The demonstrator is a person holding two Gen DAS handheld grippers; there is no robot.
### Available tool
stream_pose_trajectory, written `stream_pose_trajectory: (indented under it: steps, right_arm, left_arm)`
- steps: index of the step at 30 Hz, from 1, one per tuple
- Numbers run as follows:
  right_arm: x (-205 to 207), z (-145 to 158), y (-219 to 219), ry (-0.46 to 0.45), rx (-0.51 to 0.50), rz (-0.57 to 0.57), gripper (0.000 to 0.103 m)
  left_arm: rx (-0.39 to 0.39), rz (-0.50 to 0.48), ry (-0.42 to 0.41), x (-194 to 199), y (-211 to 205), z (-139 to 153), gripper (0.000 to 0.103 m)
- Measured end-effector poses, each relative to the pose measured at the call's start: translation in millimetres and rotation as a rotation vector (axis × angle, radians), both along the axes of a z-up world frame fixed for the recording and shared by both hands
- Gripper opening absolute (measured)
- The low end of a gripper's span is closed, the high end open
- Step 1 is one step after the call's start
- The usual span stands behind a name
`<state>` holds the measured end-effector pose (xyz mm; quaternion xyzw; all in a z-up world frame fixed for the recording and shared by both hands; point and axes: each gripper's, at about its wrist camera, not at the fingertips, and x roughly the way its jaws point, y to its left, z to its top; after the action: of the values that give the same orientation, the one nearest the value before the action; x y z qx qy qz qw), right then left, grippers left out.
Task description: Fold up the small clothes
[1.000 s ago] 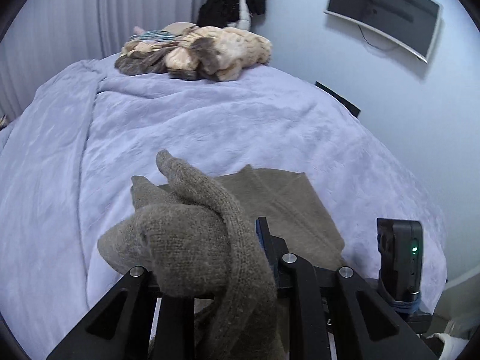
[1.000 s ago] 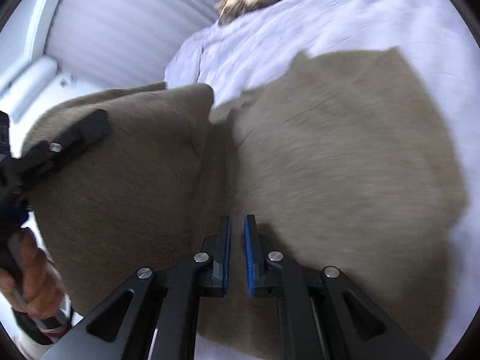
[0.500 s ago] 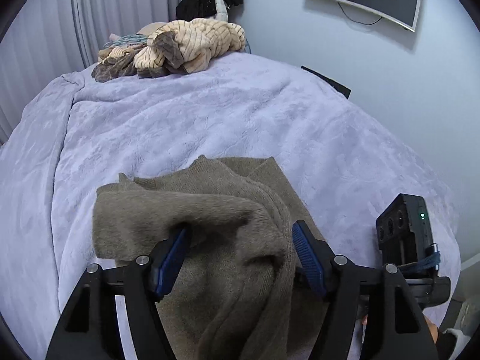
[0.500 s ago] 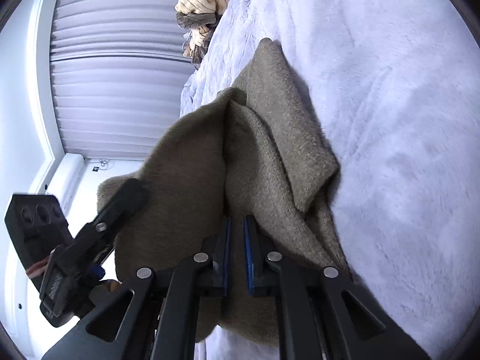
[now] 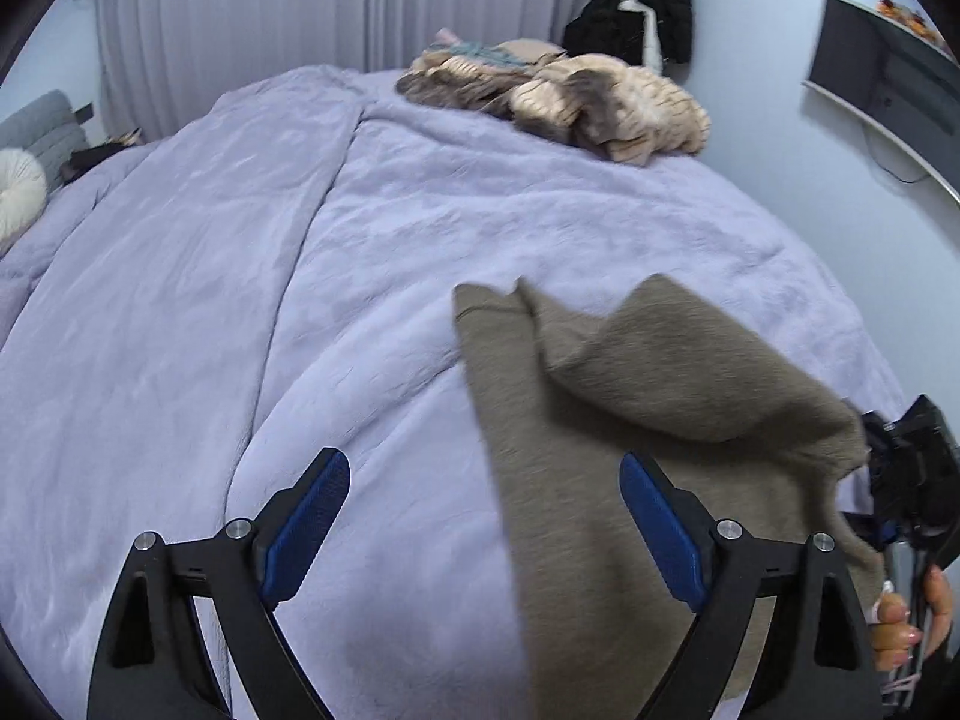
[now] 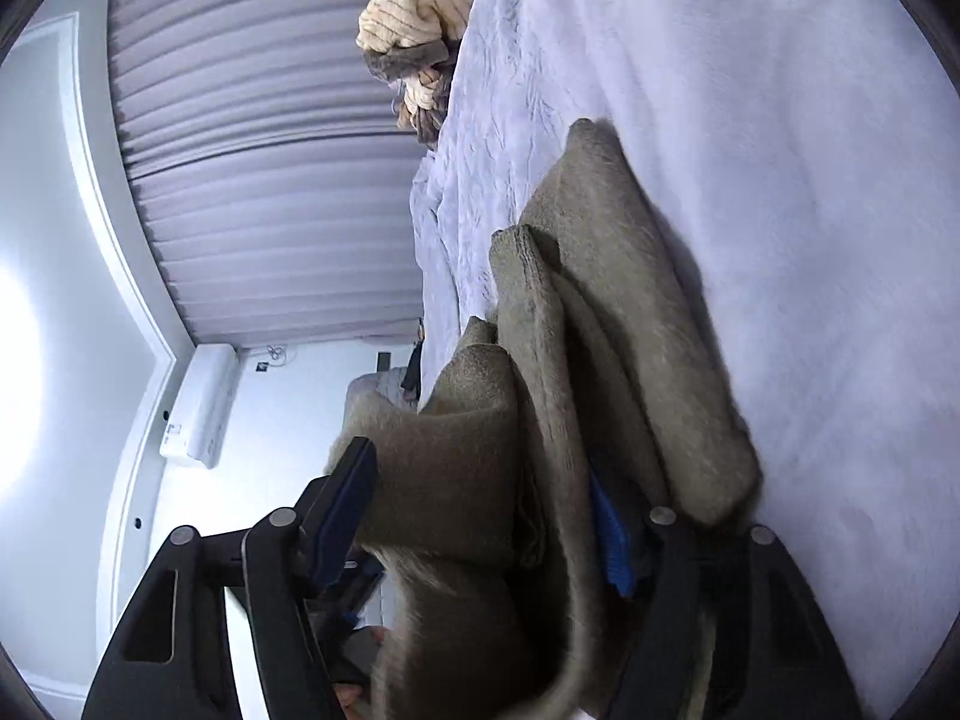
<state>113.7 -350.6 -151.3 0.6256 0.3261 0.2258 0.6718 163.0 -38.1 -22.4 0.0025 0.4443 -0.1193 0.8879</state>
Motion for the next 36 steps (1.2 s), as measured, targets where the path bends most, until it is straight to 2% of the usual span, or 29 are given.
stream_pose_trajectory:
  steps: [2,4,6,8,11,13,15,18,22,23,25,26,27,29,32,34,36]
  right_arm:
    - [14.0,8.1,3.6,-0.005,0.006,0.026,0.082]
    - [13.2,14.1,5.0,-0.009,-0.019,0.048,0.082]
    - [23.4,17.8,7.2,-0.013,-0.032,0.052,0.082]
    - [23.3,19.0,7.1,-0.016,-0.049,0.054,0.082]
    - [10.7,21.4,5.0,-0.027,-0.07,0.061,0.082]
    - [8.3,23.2,3.2,-0.036,-0.074,0.06,0.082]
    - [-5.7,19.1,-1.2,-0.05,-0.066,0.06,0.082]
    - [-10.5,18.7,-4.7,-0.059,-0.084,0.07,0.082]
    - [-1.4,25.6,-4.0,-0.062,-0.156,0.087,0.082]
    - [3.8,28.8,-1.9,-0.054,-0.191,0.088,0.079]
    - [14.6,35.1,5.6,-0.028,-0.282,0.1,0.041]
    - [21.0,38.9,12.4,0.003,-0.37,0.118,0.018]
    - [23.9,43.9,17.6,0.01,-0.435,0.121,0.018]
    - [18.9,65.0,25.2,-0.065,-0.522,0.11,0.018]
    - [3.7,83.0,22.1,-0.114,-0.576,0.064,0.018]
    - [-1.8,75.1,15.8,-0.071,-0.631,0.044,0.018]
    - [-1.3,54.6,9.1,0.022,-0.655,0.047,0.018]
  left_arm:
    - [0.006,0.044,0.061,7.3,12.3,-20.1,0.092]
    - [0.008,0.072,0.119,16.4,14.6,-36.6,0.092]
    - [0.009,0.067,0.141,23.8,6.5,-43.2,0.092]
    - [0.032,0.047,0.108,34.9,-11.8,-38.9,0.092]
    - [0.047,-0.025,0.088,52.7,-51.2,-27.0,0.092]
    - [0.07,-0.078,0.043,61.4,-82.9,-17.5,0.092]
    - [0.061,-0.122,0.014,66.1,-101.9,-7.6,0.092]
    - [0.032,-0.146,-0.002,62.1,-108.2,3.2,0.092]
    - [0.061,-0.132,-0.016,48.3,-89.7,4.7,0.092]
    - [0.065,-0.122,-0.01,46.4,-83.0,1.9,0.092]
    - [0.065,-0.097,0.01,42.0,-66.9,-4.6,0.092]
    - [0.064,-0.087,0.02,40.2,-60.3,-7.6,0.092]
    - [0.065,-0.079,0.027,38.2,-53.5,-9.6,0.092]
    - [0.062,-0.077,0.024,32.5,-44.8,-11.5,0.092]
    - [0.066,-0.11,0.024,23.1,-41.6,-17.4,0.092]
    - [0.1,-0.129,0.03,18.1,-45.1,-26.7,0.092]
    - [0.108,-0.143,0.041,13.3,-46.8,-38.8,0.092]
